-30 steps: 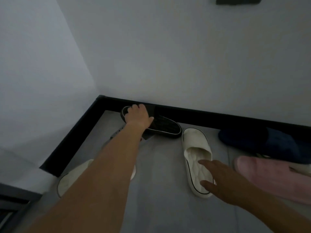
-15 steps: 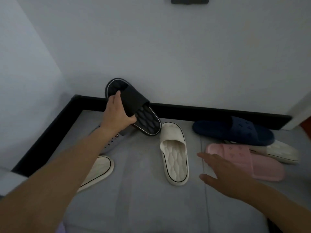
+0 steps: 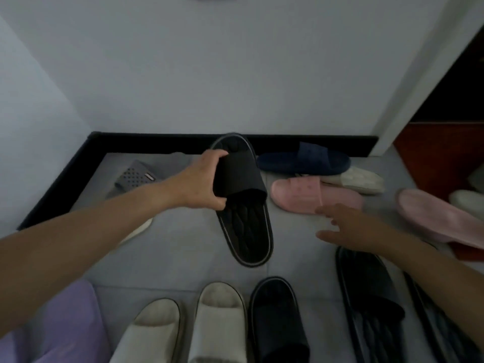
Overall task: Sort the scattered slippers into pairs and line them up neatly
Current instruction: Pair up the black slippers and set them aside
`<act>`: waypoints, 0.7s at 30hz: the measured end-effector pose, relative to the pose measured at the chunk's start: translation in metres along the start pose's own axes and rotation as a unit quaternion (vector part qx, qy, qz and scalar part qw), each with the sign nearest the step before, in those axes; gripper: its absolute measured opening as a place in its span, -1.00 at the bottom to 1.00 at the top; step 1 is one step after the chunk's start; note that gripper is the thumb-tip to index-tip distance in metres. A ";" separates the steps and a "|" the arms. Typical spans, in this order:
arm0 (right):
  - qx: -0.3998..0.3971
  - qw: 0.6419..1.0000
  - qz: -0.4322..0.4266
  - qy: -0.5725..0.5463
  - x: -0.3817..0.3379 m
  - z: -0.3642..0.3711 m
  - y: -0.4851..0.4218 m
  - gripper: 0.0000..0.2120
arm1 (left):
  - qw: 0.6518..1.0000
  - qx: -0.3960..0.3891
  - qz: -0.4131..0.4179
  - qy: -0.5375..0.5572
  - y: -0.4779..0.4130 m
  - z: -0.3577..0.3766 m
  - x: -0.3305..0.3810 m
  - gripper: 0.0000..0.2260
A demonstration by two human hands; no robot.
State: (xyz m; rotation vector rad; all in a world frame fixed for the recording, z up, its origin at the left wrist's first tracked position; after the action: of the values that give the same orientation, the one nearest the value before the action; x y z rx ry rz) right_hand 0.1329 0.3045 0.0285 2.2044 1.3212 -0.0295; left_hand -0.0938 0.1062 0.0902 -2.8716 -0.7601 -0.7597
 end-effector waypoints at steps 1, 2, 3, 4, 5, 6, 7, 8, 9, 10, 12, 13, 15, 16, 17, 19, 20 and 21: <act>-0.024 0.999 0.014 0.019 0.015 0.006 0.010 -0.36 | 0.999 -0.037 0.006 -0.001 0.002 0.021 0.015 -0.09; -0.050 0.997 0.027 0.042 0.030 0.012 0.020 -0.34 | 0.997 -0.070 0.015 -0.001 0.004 0.043 0.030 -0.09; -0.075 0.995 0.037 0.062 0.045 0.019 0.029 -0.30 | 0.995 -0.099 0.024 0.002 0.006 0.065 0.045 -0.09; -0.099 0.991 0.048 0.074 0.059 0.027 0.037 -0.22 | 0.992 -0.125 0.033 0.008 0.008 0.086 0.058 -0.09; -0.124 0.987 0.060 0.081 0.073 0.036 0.045 -0.11 | 0.989 -0.143 0.038 0.016 0.008 0.105 0.070 -0.10; -0.149 0.982 0.072 0.085 0.084 0.046 0.053 0.01 | 0.987 -0.154 0.040 0.025 0.007 0.122 0.080 -0.10; -0.170 0.978 0.080 0.089 0.093 0.056 0.060 0.09 | 0.986 -0.161 0.038 0.034 0.004 0.136 0.089 -0.10; -0.177 0.976 0.081 0.097 0.099 0.065 0.064 0.13 | 0.984 -0.167 0.034 0.041 0.001 0.149 0.095 -0.09; -0.170 0.976 0.079 0.109 0.103 0.072 0.066 0.14 | 0.983 -0.176 0.029 0.045 -0.003 0.160 0.102 -0.07; -0.154 0.978 0.074 0.123 0.105 0.077 0.066 0.11 | 0.981 -0.185 0.023 0.049 -0.007 0.170 0.108 -0.05; -0.113 0.981 0.066 0.144 0.104 0.082 0.062 0.00 | 0.978 -0.202 0.013 0.058 -0.012 0.189 0.118 -0.03; -0.095 0.982 0.060 0.152 0.105 0.082 0.060 -0.06 | 0.976 -0.210 0.007 0.064 -0.014 0.197 0.122 -0.03; -0.072 0.980 0.043 0.178 0.110 0.079 0.057 -0.13 | 0.972 -0.224 -0.002 0.075 -0.015 0.210 0.130 -0.04; -0.071 0.978 0.038 0.193 0.116 0.077 0.057 -0.15 | 0.971 -0.224 -0.005 0.082 -0.016 0.214 0.134 -0.05; -0.076 0.975 0.036 0.203 0.124 0.076 0.059 -0.15 | 0.971 -0.221 -0.009 0.091 -0.017 0.218 0.137 -0.06; -0.084 0.973 0.042 0.209 0.146 0.072 0.067 -0.13 | 0.971 -0.210 -0.011 0.109 -0.018 0.224 0.146 -0.08; -0.082 0.974 0.046 0.207 0.157 0.070 0.071 -0.13 | 0.971 -0.208 -0.003 0.114 -0.017 0.229 0.154 -0.09; -0.079 0.974 0.049 0.205 0.167 0.068 0.076 -0.12 | 0.971 -0.212 0.008 0.111 -0.015 0.235 0.161 -0.09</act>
State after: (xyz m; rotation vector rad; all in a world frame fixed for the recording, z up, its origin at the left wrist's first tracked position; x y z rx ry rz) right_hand 0.2983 0.3794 -0.0437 2.2071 1.3652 0.5769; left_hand 0.1250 0.2367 -0.0386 -3.0633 -0.6058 -1.3623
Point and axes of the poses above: each hand's wrist, its own y-axis away from the middle knuckle, its own z-axis out of the palm, x = y × z, the point moved 5 cm from there along -y, towards the middle knuckle, and after that the axes turned 1 degree about y, right-handed, at the moved point
